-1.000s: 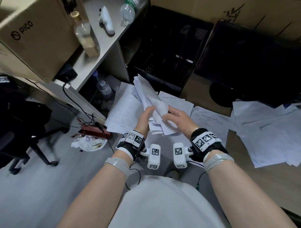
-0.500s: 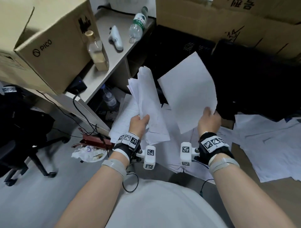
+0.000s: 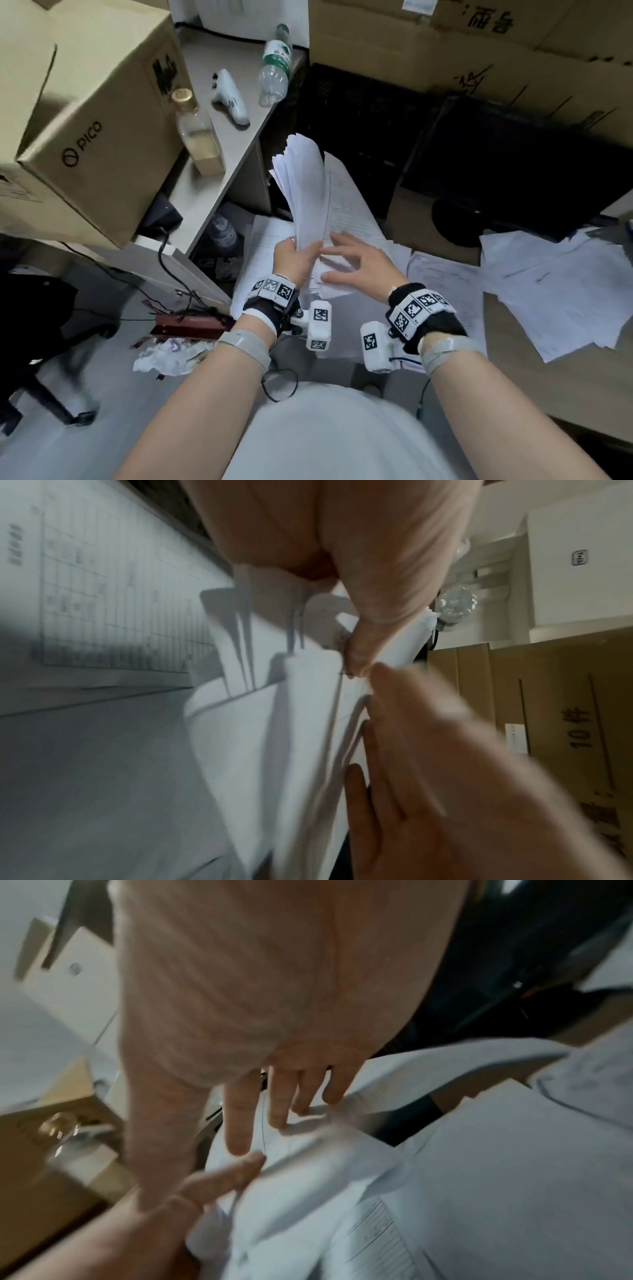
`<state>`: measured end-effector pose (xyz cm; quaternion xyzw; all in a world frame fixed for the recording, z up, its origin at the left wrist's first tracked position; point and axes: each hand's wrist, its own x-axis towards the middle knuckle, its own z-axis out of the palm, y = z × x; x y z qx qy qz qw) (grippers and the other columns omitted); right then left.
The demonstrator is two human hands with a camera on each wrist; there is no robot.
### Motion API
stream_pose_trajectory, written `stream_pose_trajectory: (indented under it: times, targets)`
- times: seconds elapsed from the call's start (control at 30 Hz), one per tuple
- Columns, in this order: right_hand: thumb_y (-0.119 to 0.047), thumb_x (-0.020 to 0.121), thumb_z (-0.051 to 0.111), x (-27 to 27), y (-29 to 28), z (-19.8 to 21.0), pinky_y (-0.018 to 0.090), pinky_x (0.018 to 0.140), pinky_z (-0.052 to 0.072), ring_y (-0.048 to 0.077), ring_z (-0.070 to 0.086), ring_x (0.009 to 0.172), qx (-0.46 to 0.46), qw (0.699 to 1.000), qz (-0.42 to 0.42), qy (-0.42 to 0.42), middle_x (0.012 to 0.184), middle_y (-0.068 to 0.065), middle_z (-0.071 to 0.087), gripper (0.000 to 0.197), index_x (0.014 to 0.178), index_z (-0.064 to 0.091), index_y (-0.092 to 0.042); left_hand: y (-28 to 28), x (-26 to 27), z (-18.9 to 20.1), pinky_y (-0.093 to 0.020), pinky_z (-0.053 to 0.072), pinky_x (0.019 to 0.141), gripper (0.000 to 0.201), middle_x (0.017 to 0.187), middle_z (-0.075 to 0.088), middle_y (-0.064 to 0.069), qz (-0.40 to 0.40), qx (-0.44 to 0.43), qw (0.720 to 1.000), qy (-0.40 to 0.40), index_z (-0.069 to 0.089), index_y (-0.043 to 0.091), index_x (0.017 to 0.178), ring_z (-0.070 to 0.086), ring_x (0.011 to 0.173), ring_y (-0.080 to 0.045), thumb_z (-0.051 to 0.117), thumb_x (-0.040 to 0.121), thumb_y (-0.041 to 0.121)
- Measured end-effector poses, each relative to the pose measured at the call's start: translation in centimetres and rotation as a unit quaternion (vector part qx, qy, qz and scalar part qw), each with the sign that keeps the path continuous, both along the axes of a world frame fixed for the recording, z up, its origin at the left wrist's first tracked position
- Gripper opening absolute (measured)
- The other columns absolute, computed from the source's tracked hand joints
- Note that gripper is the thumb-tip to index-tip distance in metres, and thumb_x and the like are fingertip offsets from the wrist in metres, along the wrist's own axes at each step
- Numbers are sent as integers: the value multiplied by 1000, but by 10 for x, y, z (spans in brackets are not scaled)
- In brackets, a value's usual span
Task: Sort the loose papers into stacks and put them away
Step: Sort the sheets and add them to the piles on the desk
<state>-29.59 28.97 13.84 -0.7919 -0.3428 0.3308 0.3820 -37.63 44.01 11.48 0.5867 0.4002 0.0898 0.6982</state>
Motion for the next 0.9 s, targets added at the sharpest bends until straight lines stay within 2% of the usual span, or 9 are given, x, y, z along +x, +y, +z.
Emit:
stream_pose_trajectory:
  times: [0.07, 0.17, 0.23, 0.37, 0.47, 0.53, 0.6, 0.77, 0.9]
  targets:
    - [-56, 76, 77, -2, -1, -1, 20, 114, 30, -10, 36, 136, 62, 991, -104, 54, 150, -18, 44, 50, 123, 67, -41, 3, -6, -1, -46, 60, 80, 13, 88, 77, -9, -2, 17, 1000, 2, 73, 10, 89, 73, 87, -28, 71, 78, 17]
    - [-65, 86, 57, 9, -12, -21, 34, 110, 35, 9, 46, 131, 35, 949, -312, 30, 144, -10, 50, 60, 135, 54, -31, 10, -16, -1, -36, 58, 77, 7, 86, 75, -4, 11, 30, 999, 17, 70, 15, 83, 72, 84, -24, 70, 86, 9]
    - [-78, 79, 50, 17, -20, -38, 41, 105, 41, 23, 55, 122, -19, 904, -406, 131, 135, 1, 58, 78, 134, 51, -23, 13, -26, -3, -41, 59, 83, 10, 91, 75, -7, 21, 10, 1000, 11, 70, 15, 85, 72, 90, -28, 70, 88, 6]
    - [-77, 81, 51, 6, -33, -66, 37, 87, 51, 24, 66, 87, -71, 891, -379, 238, 96, 7, 72, 68, 97, 69, -13, 16, -49, -12, -41, 59, 82, 4, 86, 76, -4, 24, 38, 997, 57, 71, 10, 87, 72, 83, -23, 73, 84, 13]
    - [-44, 85, 69, -3, -45, -89, 30, 76, 47, 16, 58, 79, -45, 902, -394, 169, 103, 28, 68, 55, 105, 66, 8, 17, -70, -26, -38, 55, 77, 16, 87, 73, -8, 29, 103, 986, 128, 70, 4, 89, 68, 80, -22, 72, 82, 18]
    - [-27, 88, 69, -3, -52, -97, 26, 76, 42, 17, 56, 81, -72, 910, -390, 123, 107, 22, 71, 39, 105, 66, 8, 15, -82, -35, -34, 48, 69, 12, 78, 66, -9, 52, 155, 974, 155, 64, 5, 79, 58, 70, -20, 67, 85, 16]
    - [-21, 92, 65, -4, -58, -105, 24, 78, 39, 20, 61, 91, -114, 906, -396, 94, 105, 5, 69, 23, 102, 66, 0, 14, -93, -37, -29, 44, 67, 11, 76, 64, -7, 89, 187, 963, 170, 62, 8, 78, 56, 70, -18, 64, 88, 13]
    - [-16, 94, 58, -25, -42, -130, 25, 72, 37, 29, 61, 85, -154, 911, -366, 111, 94, 10, 66, 21, 108, 69, -4, 23, -110, -32, -35, 53, 74, 18, 83, 71, -7, 90, 253, 947, 176, 66, 8, 86, 66, 79, -26, 60, 92, 23]
    - [-17, 95, 58, -38, -8, -137, 24, 73, 39, 26, 58, 83, -141, 911, -367, 126, 104, 13, 71, 23, 111, 70, -5, 35, -114, -29, -37, 54, 73, 19, 78, 69, -2, 62, 263, 950, 157, 67, 10, 86, 62, 72, -19, 58, 95, 24]
